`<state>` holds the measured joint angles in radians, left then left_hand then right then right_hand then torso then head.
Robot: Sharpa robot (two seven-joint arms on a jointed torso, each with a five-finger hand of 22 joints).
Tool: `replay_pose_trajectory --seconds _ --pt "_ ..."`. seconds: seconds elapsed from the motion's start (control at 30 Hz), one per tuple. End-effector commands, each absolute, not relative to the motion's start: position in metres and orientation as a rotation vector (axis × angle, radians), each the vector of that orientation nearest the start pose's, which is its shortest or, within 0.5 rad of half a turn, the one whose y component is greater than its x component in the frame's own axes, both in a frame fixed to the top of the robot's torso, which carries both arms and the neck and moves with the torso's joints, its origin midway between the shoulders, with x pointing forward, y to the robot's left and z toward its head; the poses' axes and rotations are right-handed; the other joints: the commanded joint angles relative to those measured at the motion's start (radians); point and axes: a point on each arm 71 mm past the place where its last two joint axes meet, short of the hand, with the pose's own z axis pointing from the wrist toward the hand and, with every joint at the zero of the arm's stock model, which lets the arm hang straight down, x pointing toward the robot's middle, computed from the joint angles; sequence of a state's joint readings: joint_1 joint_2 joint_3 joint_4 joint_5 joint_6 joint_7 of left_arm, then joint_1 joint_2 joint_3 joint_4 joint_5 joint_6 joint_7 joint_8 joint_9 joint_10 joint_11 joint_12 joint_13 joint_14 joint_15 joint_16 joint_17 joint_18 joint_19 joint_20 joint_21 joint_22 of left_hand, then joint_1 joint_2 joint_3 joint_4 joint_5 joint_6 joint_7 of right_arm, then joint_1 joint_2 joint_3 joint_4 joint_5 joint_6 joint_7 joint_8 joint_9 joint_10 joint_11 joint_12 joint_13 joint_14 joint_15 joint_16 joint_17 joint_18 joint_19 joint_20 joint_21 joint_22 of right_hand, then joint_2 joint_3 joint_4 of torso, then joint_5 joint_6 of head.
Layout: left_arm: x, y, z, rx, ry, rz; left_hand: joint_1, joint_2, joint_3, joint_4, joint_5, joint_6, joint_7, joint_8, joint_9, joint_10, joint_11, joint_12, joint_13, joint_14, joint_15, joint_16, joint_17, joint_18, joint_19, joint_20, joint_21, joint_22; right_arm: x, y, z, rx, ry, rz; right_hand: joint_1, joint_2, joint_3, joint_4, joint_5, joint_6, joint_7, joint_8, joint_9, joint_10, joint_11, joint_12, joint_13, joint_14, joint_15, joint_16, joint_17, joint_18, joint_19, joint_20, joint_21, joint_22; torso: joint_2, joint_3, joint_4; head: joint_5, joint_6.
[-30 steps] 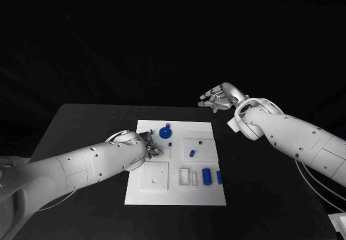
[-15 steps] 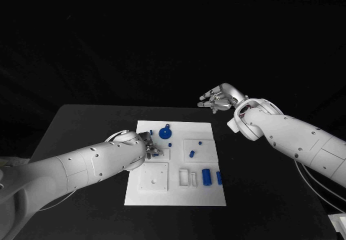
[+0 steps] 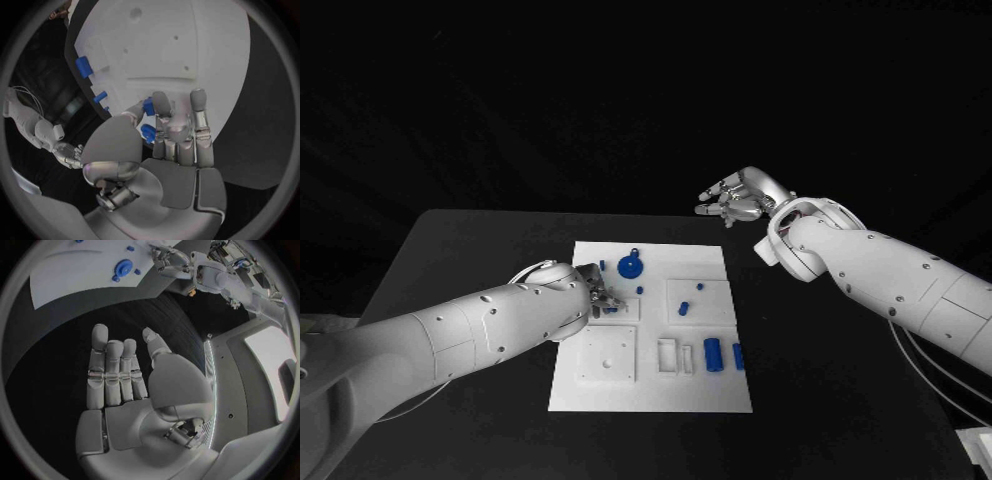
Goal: Assemble the parts on the task board
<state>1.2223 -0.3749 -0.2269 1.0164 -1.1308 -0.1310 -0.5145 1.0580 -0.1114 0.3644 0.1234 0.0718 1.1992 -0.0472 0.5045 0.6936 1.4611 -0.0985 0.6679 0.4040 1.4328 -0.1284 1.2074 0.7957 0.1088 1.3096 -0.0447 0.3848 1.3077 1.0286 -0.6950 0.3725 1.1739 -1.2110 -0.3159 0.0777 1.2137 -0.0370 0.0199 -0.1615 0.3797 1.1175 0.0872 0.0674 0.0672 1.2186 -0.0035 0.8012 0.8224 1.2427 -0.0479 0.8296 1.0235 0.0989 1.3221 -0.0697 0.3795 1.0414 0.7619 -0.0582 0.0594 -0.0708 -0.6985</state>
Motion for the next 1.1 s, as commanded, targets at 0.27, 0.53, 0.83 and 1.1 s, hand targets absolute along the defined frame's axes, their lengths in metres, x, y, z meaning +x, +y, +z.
replay_pose_trajectory --seconds 0.27,0.53,0.83,1.1 --pt "0.54 0.1307 -0.2791 -0.178 2.143 -0.217 -0.013 -0.025 -0.075 0.042 0.007 0.022 -0.012 0.003 0.002 0.052 0.004 0.001 -0.002 0.001 0.003 -0.004 -0.005 -0.001 0.0 -0.009 -0.001 0.016 0.5572 -0.2512 -0.1579 0.32 1.456 0.833 -0.012 -0.002 -0.001 -0.002 0.006 0.005 -0.001 -0.005 0.001 0.0 -0.005 -0.005 -0.001 -0.007 -0.002 0.001 -0.001 -0.002 0.007 0.002 -0.008 0.002 -0.001 -0.0001 0.0002 -0.001 0.0" --pt "0.5406 0.1311 -0.2789 -0.182 2.142 -0.218 0.008 -0.007 -0.184 0.071 0.022 0.022 -0.012 0.003 0.0 0.052 0.006 -0.001 0.001 0.0 0.003 -0.004 -0.008 -0.007 0.001 -0.014 -0.004 0.017 0.5573 -0.2511 -0.1582 0.321 1.457 0.833 -0.013 -0.002 -0.002 -0.001 0.007 0.004 -0.001 -0.005 0.001 0.0 -0.005 -0.005 -0.001 -0.006 -0.002 0.001 -0.001 -0.002 0.007 0.002 -0.009 0.003 0.0 0.0001 0.0005 -0.002 0.001" --pt "0.5415 0.1319 -0.2786 -0.187 2.136 -0.217 0.012 -0.021 -0.188 0.1 0.017 0.022 -0.011 0.002 -0.001 0.052 0.007 -0.003 0.001 -0.001 0.003 -0.006 -0.011 -0.01 0.0 -0.017 -0.005 0.016 0.5575 -0.251 -0.1586 0.321 1.458 0.834 -0.014 -0.002 -0.004 0.0 0.008 0.004 -0.001 -0.005 0.001 0.0 -0.005 -0.005 -0.001 -0.006 -0.002 0.001 -0.002 -0.002 0.008 0.002 -0.011 0.004 0.0 0.0001 0.0006 -0.002 0.001" --pt "0.5438 0.1317 -0.275 -0.202 2.12 -0.223 -0.001 -0.041 -0.191 0.155 -0.006 0.024 -0.011 0.001 -0.003 0.051 0.007 -0.005 0.002 -0.004 0.004 -0.002 -0.012 -0.008 -0.004 -0.012 -0.004 0.018 0.5577 -0.2515 -0.1592 0.323 1.459 0.833 -0.015 -0.002 -0.006 0.002 0.01 0.004 -0.001 -0.005 0.001 0.0 -0.005 -0.005 -0.001 -0.006 -0.002 0.001 -0.002 -0.002 0.009 0.003 -0.012 0.006 0.002 0.0001 -0.0004 -0.003 0.003"
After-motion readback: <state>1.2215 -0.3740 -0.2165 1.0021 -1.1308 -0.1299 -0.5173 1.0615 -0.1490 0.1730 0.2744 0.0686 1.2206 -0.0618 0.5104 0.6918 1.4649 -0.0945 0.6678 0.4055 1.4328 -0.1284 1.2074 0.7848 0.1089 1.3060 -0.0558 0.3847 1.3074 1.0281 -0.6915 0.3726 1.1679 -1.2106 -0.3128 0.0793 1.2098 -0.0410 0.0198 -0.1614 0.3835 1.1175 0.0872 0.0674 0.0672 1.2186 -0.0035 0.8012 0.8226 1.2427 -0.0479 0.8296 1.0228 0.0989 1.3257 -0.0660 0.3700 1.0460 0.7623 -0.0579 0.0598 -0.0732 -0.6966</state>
